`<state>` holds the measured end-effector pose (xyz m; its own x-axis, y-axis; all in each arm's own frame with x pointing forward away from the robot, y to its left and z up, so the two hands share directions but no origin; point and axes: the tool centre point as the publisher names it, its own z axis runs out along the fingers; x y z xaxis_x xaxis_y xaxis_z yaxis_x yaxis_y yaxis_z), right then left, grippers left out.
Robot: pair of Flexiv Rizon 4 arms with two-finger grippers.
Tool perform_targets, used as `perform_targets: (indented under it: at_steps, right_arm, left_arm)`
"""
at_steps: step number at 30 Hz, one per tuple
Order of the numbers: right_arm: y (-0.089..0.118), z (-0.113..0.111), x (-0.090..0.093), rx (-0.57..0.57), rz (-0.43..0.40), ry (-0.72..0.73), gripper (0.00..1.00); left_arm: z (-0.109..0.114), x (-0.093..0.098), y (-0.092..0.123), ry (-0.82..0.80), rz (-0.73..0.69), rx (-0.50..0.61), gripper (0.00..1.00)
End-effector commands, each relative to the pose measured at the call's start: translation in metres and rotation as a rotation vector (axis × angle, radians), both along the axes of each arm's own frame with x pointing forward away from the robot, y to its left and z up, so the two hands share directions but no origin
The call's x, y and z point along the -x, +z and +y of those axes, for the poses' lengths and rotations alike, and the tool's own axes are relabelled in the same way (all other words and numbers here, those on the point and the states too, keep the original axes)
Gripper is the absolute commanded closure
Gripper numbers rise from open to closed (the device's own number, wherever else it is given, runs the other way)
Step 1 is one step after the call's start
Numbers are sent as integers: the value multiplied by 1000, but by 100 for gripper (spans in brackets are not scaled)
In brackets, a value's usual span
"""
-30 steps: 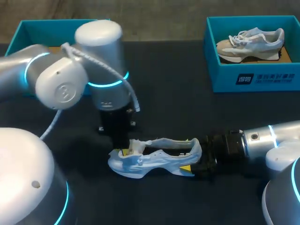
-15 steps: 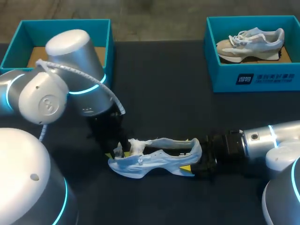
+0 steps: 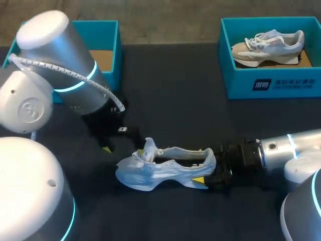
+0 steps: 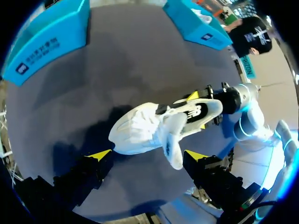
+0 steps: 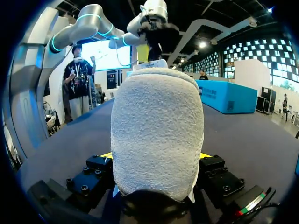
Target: Take the shoe out of the shoebox, open the shoe tongue, remove and reinsert the insole, then place the shoe into the shoebox
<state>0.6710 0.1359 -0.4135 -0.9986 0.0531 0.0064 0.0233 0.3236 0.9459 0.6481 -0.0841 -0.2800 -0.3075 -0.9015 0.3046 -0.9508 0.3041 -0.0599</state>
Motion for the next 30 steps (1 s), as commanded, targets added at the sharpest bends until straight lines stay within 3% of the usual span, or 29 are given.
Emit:
perform_targets:
  at_steps: [1, 9, 11, 14, 15, 28, 30]
  right_arm:
    - [0, 0, 1, 4, 1, -1, 100]
    - [0, 0, 1, 4, 1, -1, 100]
    - [0, 0, 1, 4, 1, -1, 100]
    - [0, 0, 1, 4, 1, -1, 100]
    - [0, 0, 1, 4, 1, -1, 100]
    - [0, 0, 1, 4, 1, -1, 100]
    - [0, 0, 1, 4, 1, -1, 100]
  left_arm:
    - [-7, 4, 28, -42, -47, -31, 0]
    - [-27, 2, 47, -189, -87, -58, 3]
    - [-30, 1, 51, -239, -83, -59, 32]
    - [-32, 0, 57, -326, -77, -55, 86]
    - [-33, 0, 59, -358, -75, -52, 100]
    - [-45, 9, 72, -894, -141, -114, 100]
    - [-49, 10, 70, -898, -135, -136, 100]
